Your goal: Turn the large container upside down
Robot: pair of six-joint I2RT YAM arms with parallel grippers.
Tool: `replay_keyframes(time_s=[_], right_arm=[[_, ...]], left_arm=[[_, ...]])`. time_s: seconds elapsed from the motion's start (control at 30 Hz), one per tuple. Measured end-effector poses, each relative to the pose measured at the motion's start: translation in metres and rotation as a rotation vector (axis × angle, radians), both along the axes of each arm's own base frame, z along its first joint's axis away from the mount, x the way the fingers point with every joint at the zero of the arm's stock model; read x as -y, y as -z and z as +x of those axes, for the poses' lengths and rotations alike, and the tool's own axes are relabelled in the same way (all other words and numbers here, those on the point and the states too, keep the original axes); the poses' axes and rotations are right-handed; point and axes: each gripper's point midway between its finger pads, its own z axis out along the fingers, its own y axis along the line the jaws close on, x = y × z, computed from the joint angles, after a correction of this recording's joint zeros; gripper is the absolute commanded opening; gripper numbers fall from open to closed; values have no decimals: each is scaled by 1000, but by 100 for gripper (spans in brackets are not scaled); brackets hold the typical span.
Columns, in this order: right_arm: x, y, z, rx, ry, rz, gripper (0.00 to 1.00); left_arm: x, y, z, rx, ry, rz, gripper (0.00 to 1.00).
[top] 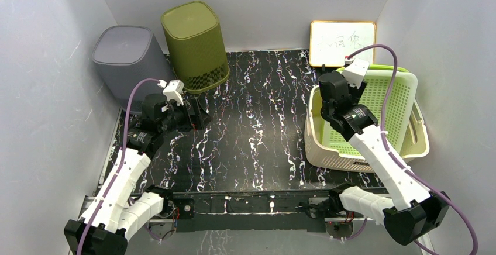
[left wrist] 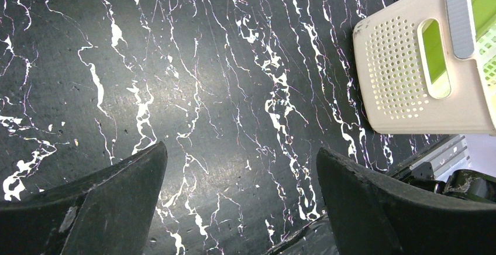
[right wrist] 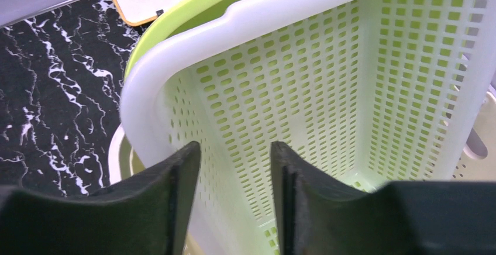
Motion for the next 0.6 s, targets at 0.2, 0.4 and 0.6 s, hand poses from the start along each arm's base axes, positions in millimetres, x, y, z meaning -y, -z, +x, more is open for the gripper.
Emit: replay_keyframes(time_s=[0.2, 0.4, 0.6], right_arm=[[-6, -10, -3, 24, -55, 36, 70], [-17, -16, -1, 37, -117, 79, 69], [-25, -15, 2, 35, -158, 105, 60]], left_arm=[[0, 1, -1, -5, 0, 1, 98], [-2, 3, -4, -18, -4, 8, 98], [-2, 3, -4, -17, -7, 9, 99]])
